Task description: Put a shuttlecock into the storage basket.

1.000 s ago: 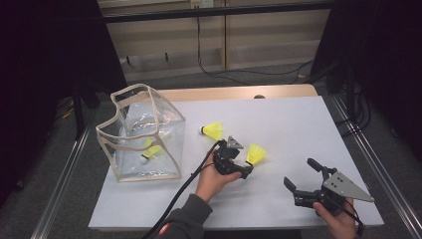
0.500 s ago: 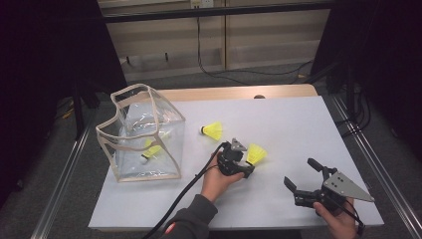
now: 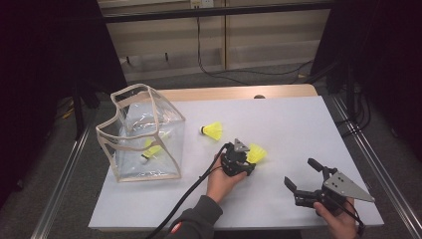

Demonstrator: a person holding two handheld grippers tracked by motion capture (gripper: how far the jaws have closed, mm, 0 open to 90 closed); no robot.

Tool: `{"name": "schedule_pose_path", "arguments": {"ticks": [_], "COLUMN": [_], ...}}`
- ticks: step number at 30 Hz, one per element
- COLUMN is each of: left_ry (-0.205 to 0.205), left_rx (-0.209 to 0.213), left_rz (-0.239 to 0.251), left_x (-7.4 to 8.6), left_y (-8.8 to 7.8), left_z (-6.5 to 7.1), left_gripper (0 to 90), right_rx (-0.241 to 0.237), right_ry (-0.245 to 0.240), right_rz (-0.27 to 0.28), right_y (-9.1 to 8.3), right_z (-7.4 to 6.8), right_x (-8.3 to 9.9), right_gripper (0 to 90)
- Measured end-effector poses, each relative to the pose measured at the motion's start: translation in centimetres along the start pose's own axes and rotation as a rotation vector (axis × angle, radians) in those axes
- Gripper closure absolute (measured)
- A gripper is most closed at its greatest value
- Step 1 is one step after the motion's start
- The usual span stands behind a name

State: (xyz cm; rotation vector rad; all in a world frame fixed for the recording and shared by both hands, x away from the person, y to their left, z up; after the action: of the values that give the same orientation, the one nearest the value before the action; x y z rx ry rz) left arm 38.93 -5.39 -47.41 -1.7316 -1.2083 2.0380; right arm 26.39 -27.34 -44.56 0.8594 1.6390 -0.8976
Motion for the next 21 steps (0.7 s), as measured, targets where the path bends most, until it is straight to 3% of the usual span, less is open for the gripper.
{"name": "schedule_pose_path", "arguments": {"ticks": [3,21], "left_ry": [-0.019,-0.083], "left_rx": [-0.001,0.078], "left_rz": [0.001,0.005], "left_x": [0.0,-0.1], "left_y": [0.0,-1.5], "left_z": [-0.1,-0.7], "left_gripper": [64.1,64.7], "right_rx": [-0.001,-0.001], "right_ry": [0.002,0.000], "right_rz": [0.000,0.001], "right_y": [0.0,0.0], "right_z": [0.0,0.0], "right_x": [0.0,0.0], "right_gripper": [2.7,2.6]}}
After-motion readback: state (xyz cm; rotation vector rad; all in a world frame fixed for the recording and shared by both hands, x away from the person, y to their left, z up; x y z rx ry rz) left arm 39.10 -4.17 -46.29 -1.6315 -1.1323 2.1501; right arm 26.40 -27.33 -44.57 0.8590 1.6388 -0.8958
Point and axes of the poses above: each handheld gripper's, and its own axes: y roughly forward along the jaws, x roughly out of its underside, z roughly to its right, the point moved 3 cm from there along y, roughly forward along the jaws, and after that the axes turned 11 degrees about y, right-handed, at the moved point
